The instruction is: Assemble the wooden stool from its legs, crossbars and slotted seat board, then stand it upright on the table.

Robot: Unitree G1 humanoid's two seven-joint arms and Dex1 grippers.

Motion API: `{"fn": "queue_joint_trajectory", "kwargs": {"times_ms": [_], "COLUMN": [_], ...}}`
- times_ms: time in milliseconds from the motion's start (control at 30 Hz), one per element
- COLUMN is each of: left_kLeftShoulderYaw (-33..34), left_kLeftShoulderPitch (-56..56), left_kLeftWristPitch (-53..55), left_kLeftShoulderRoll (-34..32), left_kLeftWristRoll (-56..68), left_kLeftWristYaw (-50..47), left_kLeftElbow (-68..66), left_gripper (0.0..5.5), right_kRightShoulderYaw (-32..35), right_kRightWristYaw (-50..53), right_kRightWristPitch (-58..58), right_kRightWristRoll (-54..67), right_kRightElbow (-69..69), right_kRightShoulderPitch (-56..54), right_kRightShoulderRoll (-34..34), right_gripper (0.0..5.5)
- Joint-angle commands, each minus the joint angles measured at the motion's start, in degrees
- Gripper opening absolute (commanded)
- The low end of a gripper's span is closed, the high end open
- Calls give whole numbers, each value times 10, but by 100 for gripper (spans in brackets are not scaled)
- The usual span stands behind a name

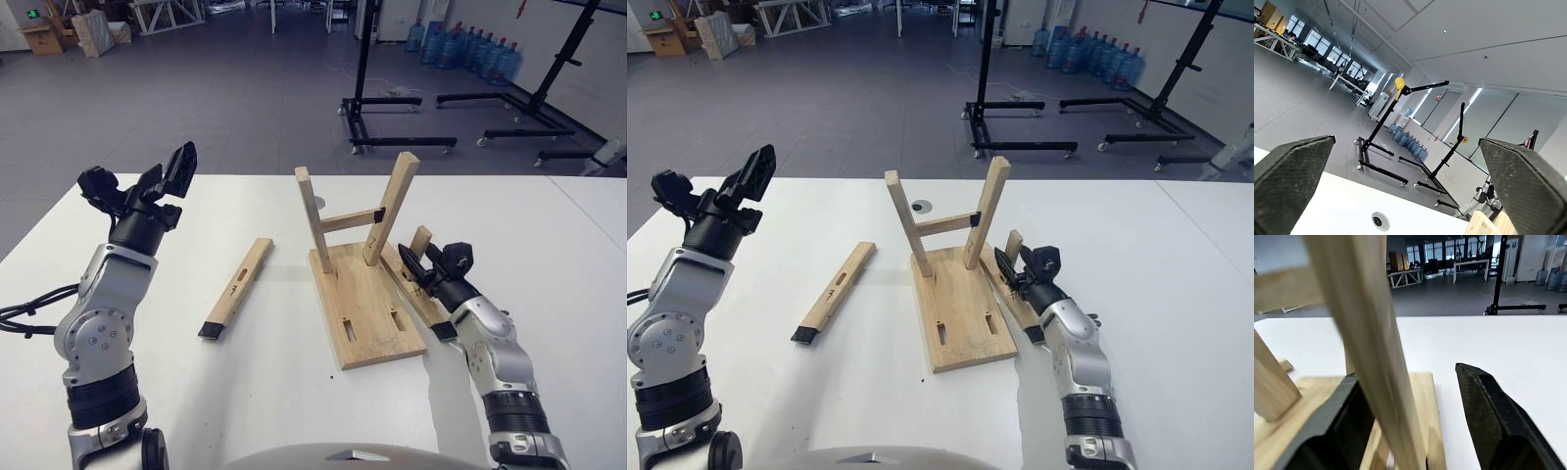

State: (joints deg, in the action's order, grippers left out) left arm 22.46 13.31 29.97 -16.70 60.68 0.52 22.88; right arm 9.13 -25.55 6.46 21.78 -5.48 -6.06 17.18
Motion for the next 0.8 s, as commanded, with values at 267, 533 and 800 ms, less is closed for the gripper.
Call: {"fn": "queue_joint_trajectory", "kwargs": {"times_ms": [267, 533, 800], "left_kLeftShoulderYaw": [9, -6, -11], "left_kLeftShoulderPitch": [22, 21, 17], "left_kLeftWristPitch": [7, 4, 4], "left_kLeftShoulderRoll": [-20, -8, 1], "left_kLeftWristRoll": [-3, -14, -21], "left_kLeftWristYaw": [11, 7, 5], "left_kLeftElbow": [-24, -23, -20], "left_gripper": [540, 540, 540], "right_kRightShoulderYaw": [148, 33, 9], "right_kRightWristYaw": [156, 567, 593], "right_kRightWristPitch": [267, 396, 424], "right_kRightWristRoll": [309, 64, -43], "right_kRightElbow": [214, 222, 211], "right_kRightShoulderPitch": [-224, -323, -289], "right_kRightShoulderRoll": [65, -19, -72], "right_gripper": [289, 289, 289]}}
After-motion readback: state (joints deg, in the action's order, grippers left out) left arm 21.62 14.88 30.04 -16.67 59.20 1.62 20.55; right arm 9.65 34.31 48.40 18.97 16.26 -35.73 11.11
